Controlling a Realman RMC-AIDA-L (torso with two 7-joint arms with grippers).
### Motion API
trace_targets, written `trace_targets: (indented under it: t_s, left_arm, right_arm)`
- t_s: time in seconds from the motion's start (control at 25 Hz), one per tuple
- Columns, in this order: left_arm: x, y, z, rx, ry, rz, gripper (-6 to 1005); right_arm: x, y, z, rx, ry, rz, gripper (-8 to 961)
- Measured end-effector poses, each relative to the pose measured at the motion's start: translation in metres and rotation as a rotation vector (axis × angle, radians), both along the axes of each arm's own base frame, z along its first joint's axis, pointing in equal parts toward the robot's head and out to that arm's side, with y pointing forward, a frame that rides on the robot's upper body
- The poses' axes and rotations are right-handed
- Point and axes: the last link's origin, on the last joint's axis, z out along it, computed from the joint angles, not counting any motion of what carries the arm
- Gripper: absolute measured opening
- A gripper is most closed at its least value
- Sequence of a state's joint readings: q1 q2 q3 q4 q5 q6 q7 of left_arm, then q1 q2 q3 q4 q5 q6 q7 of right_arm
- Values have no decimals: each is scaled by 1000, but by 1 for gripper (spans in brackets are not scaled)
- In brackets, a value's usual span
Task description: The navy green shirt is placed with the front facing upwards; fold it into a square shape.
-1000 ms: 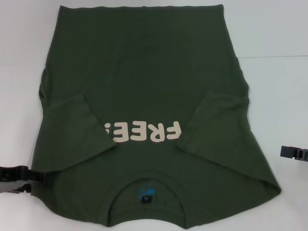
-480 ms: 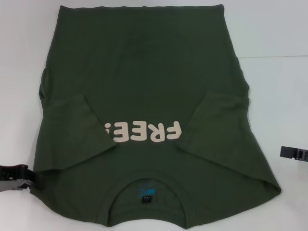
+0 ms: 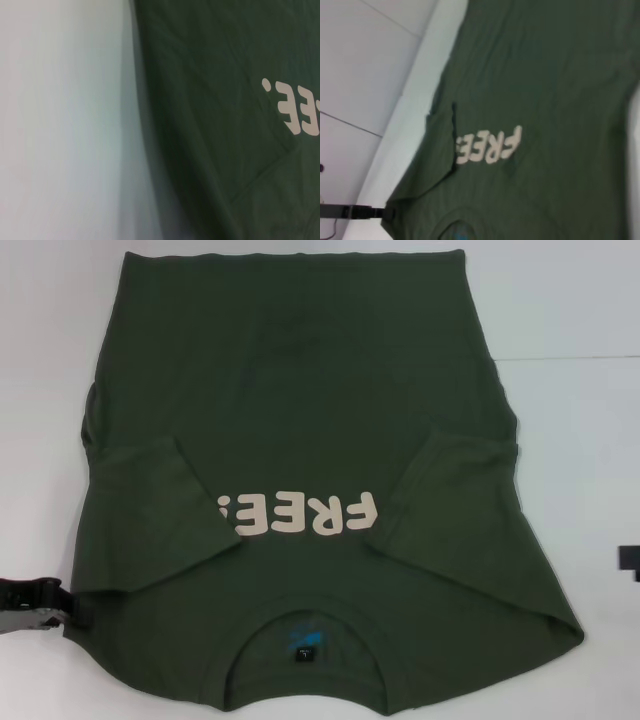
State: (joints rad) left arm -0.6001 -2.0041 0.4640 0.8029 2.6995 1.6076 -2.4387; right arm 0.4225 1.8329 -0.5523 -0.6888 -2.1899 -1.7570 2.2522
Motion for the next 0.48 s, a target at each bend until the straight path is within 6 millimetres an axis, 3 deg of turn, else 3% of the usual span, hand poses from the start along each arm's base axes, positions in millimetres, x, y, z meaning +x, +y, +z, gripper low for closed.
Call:
trace_targets:
  t_s: [0.16,0.48]
  left_arm:
    - [1,0,0,-4,-4,-3,39]
    - [1,0,2,0,-7,-7,39]
  right_arm:
    - [-10,11,15,-81,-37,-143,742]
    - [-17,28,10,-199,-167,-248,741]
